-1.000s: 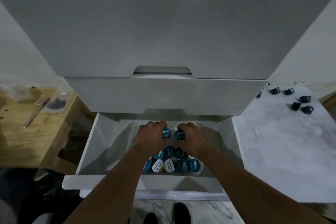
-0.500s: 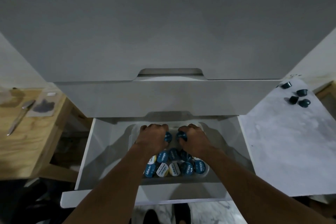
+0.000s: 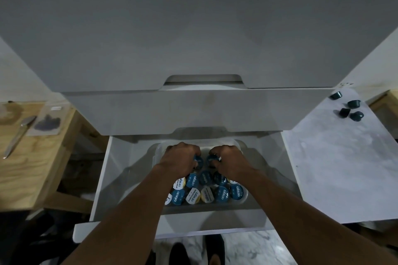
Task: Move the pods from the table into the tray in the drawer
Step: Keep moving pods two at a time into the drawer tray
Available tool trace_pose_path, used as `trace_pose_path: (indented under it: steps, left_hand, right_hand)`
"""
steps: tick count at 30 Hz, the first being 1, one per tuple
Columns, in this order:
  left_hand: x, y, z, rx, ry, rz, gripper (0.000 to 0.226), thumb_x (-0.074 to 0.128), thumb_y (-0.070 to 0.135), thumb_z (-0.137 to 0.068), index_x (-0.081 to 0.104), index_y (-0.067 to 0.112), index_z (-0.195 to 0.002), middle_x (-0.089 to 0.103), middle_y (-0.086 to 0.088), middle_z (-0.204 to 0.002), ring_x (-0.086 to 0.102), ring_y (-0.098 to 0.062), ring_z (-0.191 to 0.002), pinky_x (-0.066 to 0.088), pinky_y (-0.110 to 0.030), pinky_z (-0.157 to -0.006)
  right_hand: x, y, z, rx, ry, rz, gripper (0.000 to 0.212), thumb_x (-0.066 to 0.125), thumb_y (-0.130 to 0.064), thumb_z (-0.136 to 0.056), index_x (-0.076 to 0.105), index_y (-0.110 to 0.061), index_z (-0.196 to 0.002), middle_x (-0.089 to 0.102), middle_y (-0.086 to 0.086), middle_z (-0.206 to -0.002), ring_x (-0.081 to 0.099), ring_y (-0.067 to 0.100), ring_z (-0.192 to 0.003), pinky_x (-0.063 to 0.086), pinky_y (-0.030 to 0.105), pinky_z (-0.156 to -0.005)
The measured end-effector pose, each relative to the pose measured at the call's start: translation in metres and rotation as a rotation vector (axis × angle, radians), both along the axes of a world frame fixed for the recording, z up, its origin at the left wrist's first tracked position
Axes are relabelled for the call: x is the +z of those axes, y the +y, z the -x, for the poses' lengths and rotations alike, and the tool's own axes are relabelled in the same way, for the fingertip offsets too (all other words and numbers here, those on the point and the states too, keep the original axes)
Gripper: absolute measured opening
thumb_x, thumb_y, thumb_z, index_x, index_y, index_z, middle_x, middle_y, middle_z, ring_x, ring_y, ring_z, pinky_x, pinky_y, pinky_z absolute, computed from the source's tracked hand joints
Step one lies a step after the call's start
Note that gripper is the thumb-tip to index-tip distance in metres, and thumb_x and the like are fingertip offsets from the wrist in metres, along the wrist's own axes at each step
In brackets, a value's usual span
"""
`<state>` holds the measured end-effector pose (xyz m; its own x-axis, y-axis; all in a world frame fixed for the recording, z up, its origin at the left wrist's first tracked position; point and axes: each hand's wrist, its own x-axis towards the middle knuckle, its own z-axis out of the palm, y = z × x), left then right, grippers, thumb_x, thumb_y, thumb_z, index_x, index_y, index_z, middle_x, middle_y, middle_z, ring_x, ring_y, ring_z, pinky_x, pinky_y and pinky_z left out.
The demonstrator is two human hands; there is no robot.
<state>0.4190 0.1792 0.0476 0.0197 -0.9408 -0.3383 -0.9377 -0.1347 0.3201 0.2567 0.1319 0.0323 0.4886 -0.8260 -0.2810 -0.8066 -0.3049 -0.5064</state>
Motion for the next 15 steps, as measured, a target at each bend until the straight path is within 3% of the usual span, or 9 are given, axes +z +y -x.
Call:
trace_pose_path:
  steps: [6,15]
  left_hand:
    - [-0.0008,0.0022,-0.0032,0.011,-0.006,-0.03,0.036,0.063,0.03,-0.087,0.058,0.028,-0.122,0.056,-0.011,-0.123,0.056,-0.028,-0.109,0.041,-0.035,-0.094]
    - [-0.0016,0.0057,-0.004,0.03,0.025,-0.046,0.036,0.064,0.026,-0.087,0.058,0.026,-0.122,0.055,-0.012,-0.122,0.055,-0.028,-0.109,0.044,-0.033,-0.089]
  right_hand:
    - [-0.0007,0.0034,-0.0032,0.028,-0.007,0.008,0.025,0.063,-0.016,-0.088,0.068,-0.012,-0.111,0.069,0.01,-0.11,0.062,0.022,-0.097,0.046,0.024,-0.089]
    - [-0.0002,0.0062,-0.0059,0.06,0.011,-0.001,0.027,0.063,-0.016,-0.085,0.067,-0.015,-0.112,0.068,0.009,-0.11,0.061,0.024,-0.104,0.049,0.028,-0.091]
